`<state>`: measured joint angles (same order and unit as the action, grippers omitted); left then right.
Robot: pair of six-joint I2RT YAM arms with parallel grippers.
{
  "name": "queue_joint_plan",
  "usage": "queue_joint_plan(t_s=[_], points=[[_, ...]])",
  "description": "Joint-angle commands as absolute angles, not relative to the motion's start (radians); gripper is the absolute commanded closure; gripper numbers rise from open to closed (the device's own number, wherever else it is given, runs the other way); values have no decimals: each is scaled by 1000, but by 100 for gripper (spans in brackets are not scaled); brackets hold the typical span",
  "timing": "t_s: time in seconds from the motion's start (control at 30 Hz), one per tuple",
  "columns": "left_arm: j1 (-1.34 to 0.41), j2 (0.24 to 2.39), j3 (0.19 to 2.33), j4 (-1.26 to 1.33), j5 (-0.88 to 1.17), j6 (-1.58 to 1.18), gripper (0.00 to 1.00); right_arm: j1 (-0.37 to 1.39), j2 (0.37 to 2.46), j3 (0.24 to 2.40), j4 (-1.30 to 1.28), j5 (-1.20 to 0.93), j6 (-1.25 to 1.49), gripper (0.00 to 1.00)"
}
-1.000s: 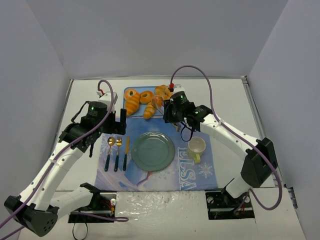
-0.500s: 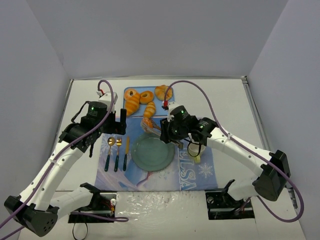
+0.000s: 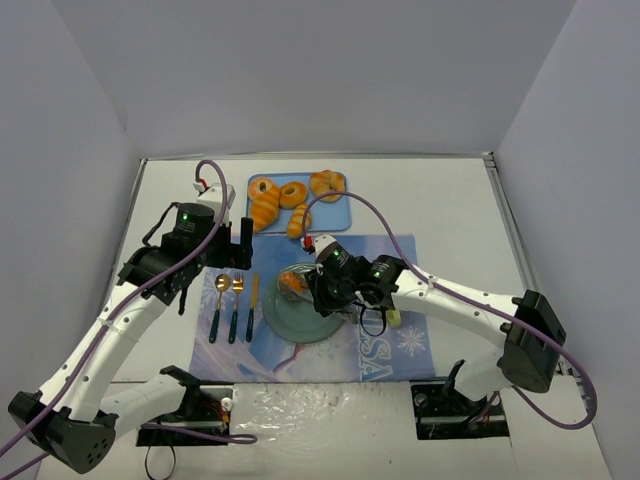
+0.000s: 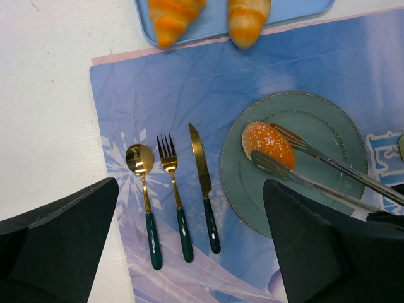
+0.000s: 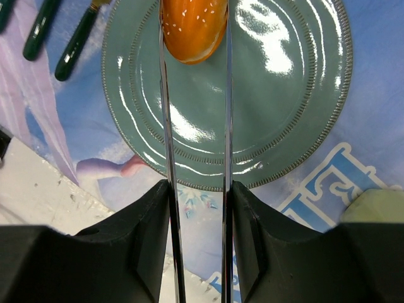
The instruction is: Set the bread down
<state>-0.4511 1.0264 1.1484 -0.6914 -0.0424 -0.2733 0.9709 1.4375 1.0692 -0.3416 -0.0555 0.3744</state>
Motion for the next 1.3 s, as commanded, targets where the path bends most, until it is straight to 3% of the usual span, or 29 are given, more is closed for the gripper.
queue_joint_plan(t_s=[0.0, 0.4, 1.27], points=[[-445, 1015, 1166, -649, -49, -279, 3, 992, 1452, 1071, -314, 31, 393, 69], [-445, 1017, 1166, -649, -51, -278, 3, 1009, 1446, 1083, -328, 48, 388, 50], [-445, 1011, 1166, -649, -51, -277, 3, 1016, 1360, 1158, -373, 20, 380, 50]])
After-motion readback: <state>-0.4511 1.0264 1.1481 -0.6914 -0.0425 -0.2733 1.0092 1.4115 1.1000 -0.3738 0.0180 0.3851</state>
